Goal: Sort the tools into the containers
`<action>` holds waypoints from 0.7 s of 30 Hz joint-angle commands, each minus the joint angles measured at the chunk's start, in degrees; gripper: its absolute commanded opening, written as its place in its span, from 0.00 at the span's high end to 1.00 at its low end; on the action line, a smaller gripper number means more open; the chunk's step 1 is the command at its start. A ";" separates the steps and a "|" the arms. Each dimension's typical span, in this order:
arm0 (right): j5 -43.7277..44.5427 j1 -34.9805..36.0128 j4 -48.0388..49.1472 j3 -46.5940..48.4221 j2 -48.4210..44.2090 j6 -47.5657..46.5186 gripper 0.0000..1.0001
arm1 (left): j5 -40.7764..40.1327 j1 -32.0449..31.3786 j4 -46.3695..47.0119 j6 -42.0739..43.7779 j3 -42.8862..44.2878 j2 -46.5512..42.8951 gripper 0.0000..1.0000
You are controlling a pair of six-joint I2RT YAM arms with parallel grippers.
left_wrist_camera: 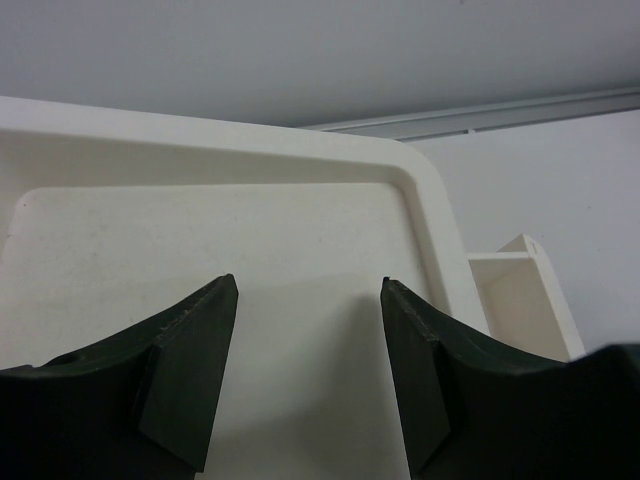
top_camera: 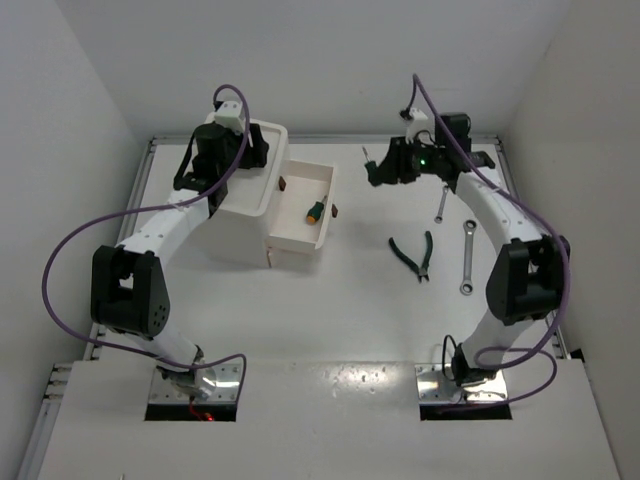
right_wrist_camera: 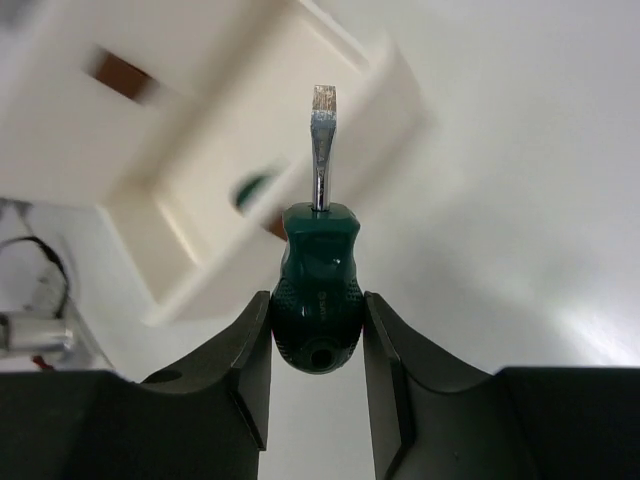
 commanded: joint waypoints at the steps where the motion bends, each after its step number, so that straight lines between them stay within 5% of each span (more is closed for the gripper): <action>1: -5.86 4.51 7.23 7.98 1.96 10.82 1.00 | -1.06 0.55 -35.09 -2.98 -9.06 8.88 0.33; 15: -2.43 15.24 5.56 16.78 14.63 12.59 1.00 | -2.21 5.47 -38.78 -1.57 -8.45 10.11 0.34; 16: -2.43 15.77 5.56 18.52 15.25 12.59 0.98 | -2.21 5.47 -38.78 -1.57 -8.97 10.11 0.34; 20: -2.43 17.19 5.65 20.47 17.79 12.06 0.62 | -1.68 5.47 -38.78 -1.57 -8.97 9.58 0.34; 21: -2.43 17.79 5.65 20.47 17.80 11.45 0.61 | -1.68 5.47 -38.78 -1.57 -8.97 9.58 0.34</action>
